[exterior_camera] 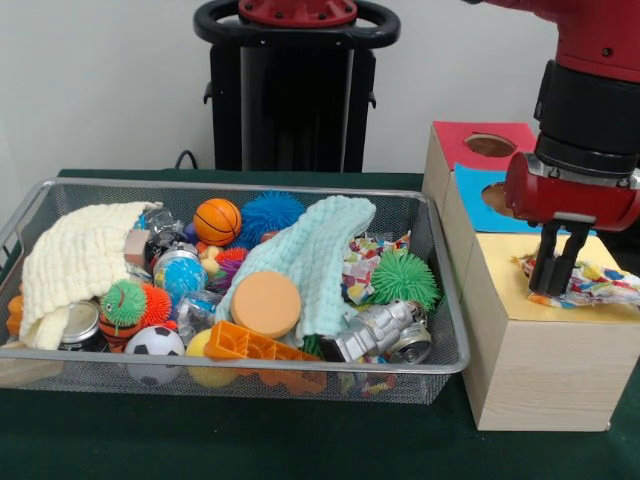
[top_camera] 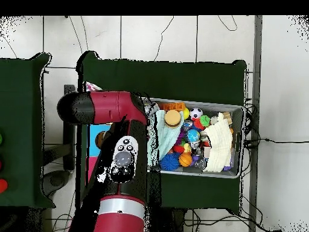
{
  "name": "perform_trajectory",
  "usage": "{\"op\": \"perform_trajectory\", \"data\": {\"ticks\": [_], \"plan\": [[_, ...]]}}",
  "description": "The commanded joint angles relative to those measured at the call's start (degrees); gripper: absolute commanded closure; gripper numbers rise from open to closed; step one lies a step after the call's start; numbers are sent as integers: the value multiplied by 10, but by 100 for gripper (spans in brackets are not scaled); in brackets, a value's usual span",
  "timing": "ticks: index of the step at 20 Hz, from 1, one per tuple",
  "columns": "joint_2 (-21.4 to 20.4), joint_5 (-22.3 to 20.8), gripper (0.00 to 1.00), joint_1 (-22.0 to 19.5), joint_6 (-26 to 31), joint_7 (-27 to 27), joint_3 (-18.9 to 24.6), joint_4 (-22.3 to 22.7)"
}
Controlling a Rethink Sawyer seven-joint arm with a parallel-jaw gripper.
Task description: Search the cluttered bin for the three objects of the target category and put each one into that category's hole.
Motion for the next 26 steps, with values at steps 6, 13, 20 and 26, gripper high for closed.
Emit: {"op": "perform_trajectory", "data": {"ticks": [6, 13, 20, 26], "plan": [[-4, 18, 100, -21, 52, 40, 96, 86], [-2, -4, 100, -11, 82, 47, 68, 71], [0, -30, 100, -5, 94, 42, 36, 59], [8, -39, 100, -5, 83, 39, 27, 56]]}}
